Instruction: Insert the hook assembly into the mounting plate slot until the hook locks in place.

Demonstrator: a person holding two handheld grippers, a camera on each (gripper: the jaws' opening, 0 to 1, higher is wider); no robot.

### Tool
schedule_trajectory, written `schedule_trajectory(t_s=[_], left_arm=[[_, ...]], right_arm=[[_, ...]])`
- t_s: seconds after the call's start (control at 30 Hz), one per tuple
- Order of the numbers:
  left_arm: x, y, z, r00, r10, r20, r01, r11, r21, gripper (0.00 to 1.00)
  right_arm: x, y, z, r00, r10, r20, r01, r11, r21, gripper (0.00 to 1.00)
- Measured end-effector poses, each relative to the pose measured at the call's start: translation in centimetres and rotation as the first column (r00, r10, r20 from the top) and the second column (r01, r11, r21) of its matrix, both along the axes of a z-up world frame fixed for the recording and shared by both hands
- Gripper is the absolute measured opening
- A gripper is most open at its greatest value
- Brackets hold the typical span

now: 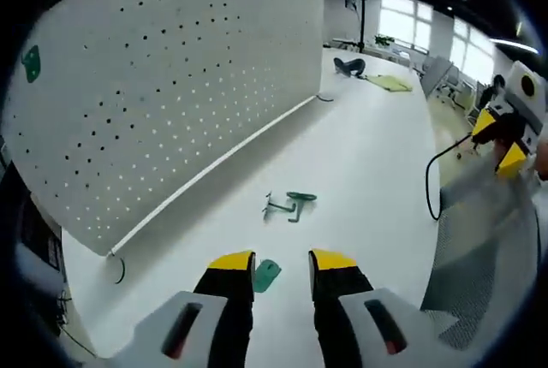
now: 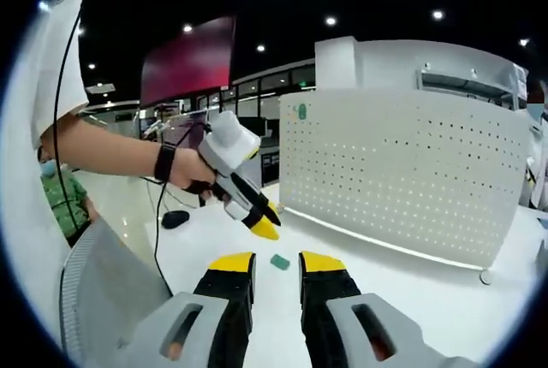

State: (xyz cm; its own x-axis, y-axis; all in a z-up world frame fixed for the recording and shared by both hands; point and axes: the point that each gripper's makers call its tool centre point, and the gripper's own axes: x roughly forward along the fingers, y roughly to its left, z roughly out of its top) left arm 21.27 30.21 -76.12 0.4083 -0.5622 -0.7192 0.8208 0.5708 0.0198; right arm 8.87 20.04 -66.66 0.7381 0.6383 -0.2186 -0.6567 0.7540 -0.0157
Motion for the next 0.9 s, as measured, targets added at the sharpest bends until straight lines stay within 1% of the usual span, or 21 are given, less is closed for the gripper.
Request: schedule_trajectory(t_s=[0.07, 0.1, 0.17, 0.2, 0.27, 0.43, 0.53, 0.6, 0.7, 0.9], left_arm=[[-0.5, -0.1, -0.7, 0.999, -0.030, -0.015, 0.030, 0.999, 0.032, 0.26], [-0.5, -0.2, -0.9, 0.999, -0.038, -0.009, 0.038, 0.999, 0.038, 0.26], [-0.9, 0.0, -1.5, 0.998, -0.057, -0.010, 0.058, 0.995, 0.081, 0.25], [-1.1, 0.3, -2.0, 0.998, -0.059, -0.027, 0.062, 0.992, 0.112, 0.25], [-1.2, 0.1, -2.4, 0.997, -0.066, -0.033, 0.069, 0.991, 0.115, 0.25], [-1.0, 0.2, -3.3, 0.996, -0.093, -0.018, 0.094, 0.981, 0.167, 0.22], [-0.7, 0.3, -3.7, 0.995, -0.098, -0.006, 0.097, 0.976, 0.197, 0.20], [-0.7, 0.3, -4.4, 0.994, -0.107, -0.021, 0.109, 0.969, 0.224, 0.20], [-0.7, 0.1, -5.2, 0.992, -0.118, -0.043, 0.124, 0.964, 0.233, 0.20], [-0.3, 0.2, -6.4, 0.993, -0.108, -0.054, 0.118, 0.957, 0.264, 0.18]], right_arm=[[0.0, -0.2, -0.1, 1.000, -0.002, -0.001, 0.002, 1.000, 0.003, 0.20], [0.0, -0.3, -0.2, 1.000, -0.004, -0.003, 0.004, 1.000, 0.005, 0.20], [0.0, -0.5, -0.2, 1.000, -0.009, -0.007, 0.009, 1.000, 0.011, 0.20], [0.1, -0.5, -0.3, 1.000, -0.012, -0.007, 0.012, 1.000, 0.011, 0.20], [0.1, -0.6, -0.3, 1.000, -0.015, -0.007, 0.015, 1.000, 0.015, 0.19], [0.2, -0.9, -0.4, 1.000, -0.028, -0.009, 0.028, 0.999, 0.023, 0.19], [0.1, -1.2, -0.5, 0.999, -0.039, -0.011, 0.039, 0.999, 0.031, 0.19], [0.1, -1.4, -0.7, 0.999, -0.045, -0.016, 0.046, 0.998, 0.031, 0.19], [0.2, -1.8, -0.8, 0.998, -0.058, -0.019, 0.058, 0.998, 0.037, 0.19], [0.4, -2.5, -1.0, 0.997, -0.078, -0.021, 0.079, 0.996, 0.046, 0.19]])
